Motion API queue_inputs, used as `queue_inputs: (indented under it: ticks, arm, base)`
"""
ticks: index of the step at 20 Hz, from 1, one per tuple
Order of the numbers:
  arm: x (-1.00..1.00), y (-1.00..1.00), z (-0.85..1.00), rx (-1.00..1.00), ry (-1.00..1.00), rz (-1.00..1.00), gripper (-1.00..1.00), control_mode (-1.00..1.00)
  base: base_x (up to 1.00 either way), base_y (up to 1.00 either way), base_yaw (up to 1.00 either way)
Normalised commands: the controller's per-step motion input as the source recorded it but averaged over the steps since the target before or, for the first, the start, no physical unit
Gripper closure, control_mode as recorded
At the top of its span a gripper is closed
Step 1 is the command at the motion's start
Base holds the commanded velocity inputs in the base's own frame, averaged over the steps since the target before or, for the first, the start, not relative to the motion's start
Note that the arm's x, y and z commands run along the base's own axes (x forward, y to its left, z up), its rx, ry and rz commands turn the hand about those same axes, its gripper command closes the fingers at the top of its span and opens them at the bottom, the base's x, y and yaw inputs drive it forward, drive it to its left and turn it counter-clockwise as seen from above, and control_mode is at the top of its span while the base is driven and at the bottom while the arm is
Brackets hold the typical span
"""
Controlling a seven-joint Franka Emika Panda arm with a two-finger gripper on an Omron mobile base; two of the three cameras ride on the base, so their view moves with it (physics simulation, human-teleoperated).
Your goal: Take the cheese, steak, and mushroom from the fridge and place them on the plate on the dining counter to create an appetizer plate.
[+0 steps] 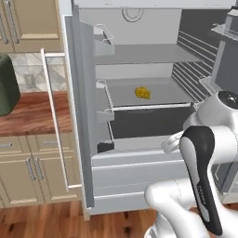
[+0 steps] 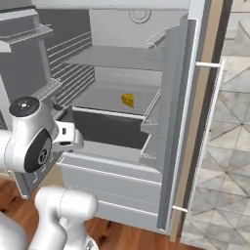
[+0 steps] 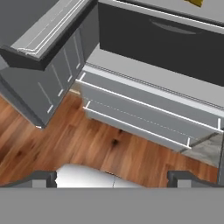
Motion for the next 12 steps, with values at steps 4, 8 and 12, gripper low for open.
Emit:
queue_inputs:
  ticks: [4, 8, 12]
  arm:
    - [0.0, 0.0, 0.0, 0.0, 0.0, 0.0, -1.0, 1.0]
    - [0.0, 0.0, 0.0, 0.0, 0.0, 0.0, -1.0, 1.0]
    - [0.0, 0.0, 0.0, 0.0, 0.0, 0.0, -1.0, 1.0]
  base:
    - [0.57, 0.05, -0.09]
    - [0.7, 0.05, -0.12]
    - [0.51, 0.0, -0.11]
